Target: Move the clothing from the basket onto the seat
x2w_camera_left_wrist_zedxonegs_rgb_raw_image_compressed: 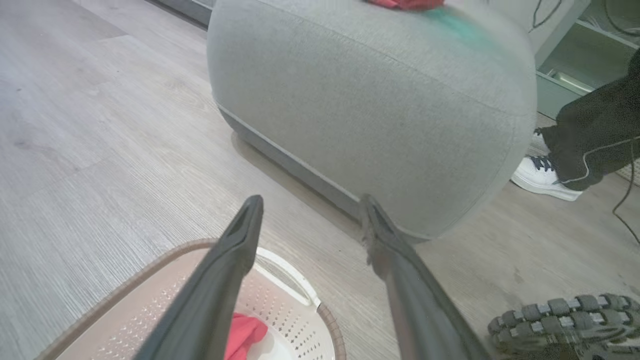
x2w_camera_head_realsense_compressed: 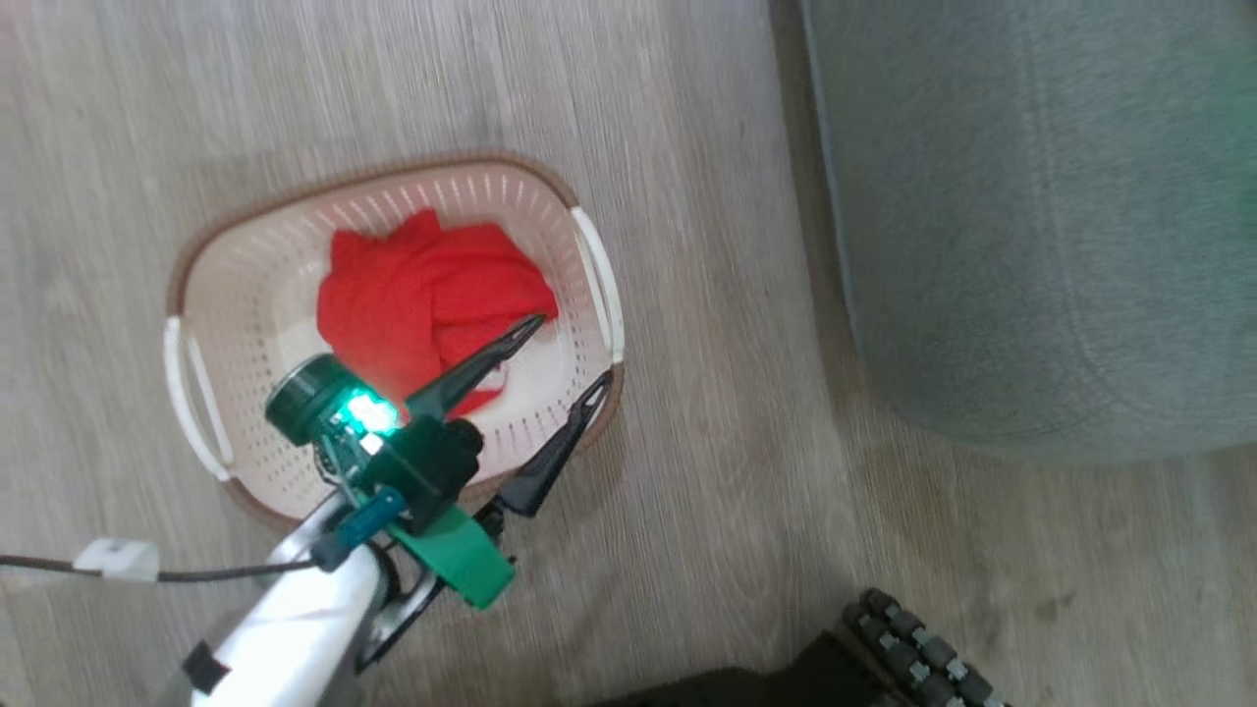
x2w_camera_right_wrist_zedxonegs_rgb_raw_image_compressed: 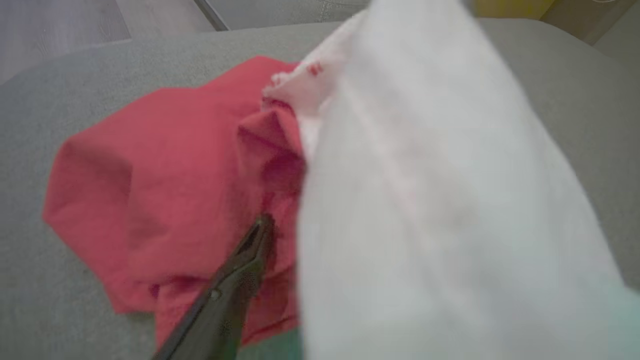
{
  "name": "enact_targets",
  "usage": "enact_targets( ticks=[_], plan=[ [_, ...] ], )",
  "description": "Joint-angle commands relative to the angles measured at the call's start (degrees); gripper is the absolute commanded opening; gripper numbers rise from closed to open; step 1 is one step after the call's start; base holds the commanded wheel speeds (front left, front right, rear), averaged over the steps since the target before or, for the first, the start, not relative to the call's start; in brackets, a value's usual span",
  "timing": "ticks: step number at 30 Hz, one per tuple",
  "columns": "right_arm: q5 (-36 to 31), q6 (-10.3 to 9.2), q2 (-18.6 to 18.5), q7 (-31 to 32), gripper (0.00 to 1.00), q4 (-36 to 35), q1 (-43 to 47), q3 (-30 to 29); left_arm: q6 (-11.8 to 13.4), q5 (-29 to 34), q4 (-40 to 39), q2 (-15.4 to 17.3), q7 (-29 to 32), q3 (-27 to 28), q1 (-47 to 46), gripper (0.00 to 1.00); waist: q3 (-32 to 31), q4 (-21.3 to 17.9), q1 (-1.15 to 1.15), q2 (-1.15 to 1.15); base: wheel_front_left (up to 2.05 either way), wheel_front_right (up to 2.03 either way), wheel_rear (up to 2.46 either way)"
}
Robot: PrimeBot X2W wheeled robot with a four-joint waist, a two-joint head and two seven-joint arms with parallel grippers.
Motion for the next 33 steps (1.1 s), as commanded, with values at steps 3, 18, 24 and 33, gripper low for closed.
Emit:
enact_targets(
  ticks=[3,18,24,33],
  plan=[
    [0.09,-0.02,-1.85,1.51,1.00,0.15,0.88,2.91,-0.04,-0.34,-0.69,-1.25,-0.28,1.71,0.74,1.00,-4.63,-0.13,0.00,0.00,0.00,0.00,0.00],
    [9.97,-0.02,-2.17,0.76,1.00,2.37,4.24,18.72,-0.04,-0.06,2.31,-7.65,-0.28,2.71,2.98,1.00,-15.99,0.55,0.00,0.00,0.00,0.00,0.00],
    [20.74,-0.02,-0.78,-3.43,1.00,-3.91,8.91,28.94,-0.04,-0.04,2.78,-10.01,-0.28,4.63,4.53,1.00,-20.73,2.45,0.00,0.00,0.00,0.00,0.00],
    [45.42,-0.02,-6.13,-7.14,1.00,-35.12,28.15,46.18,-0.04,-0.80,1.59,-13.43,-0.28,11.49,6.36,1.00,-25.84,8.71,0.00,0.00,0.00,0.00,0.00]
  ],
)
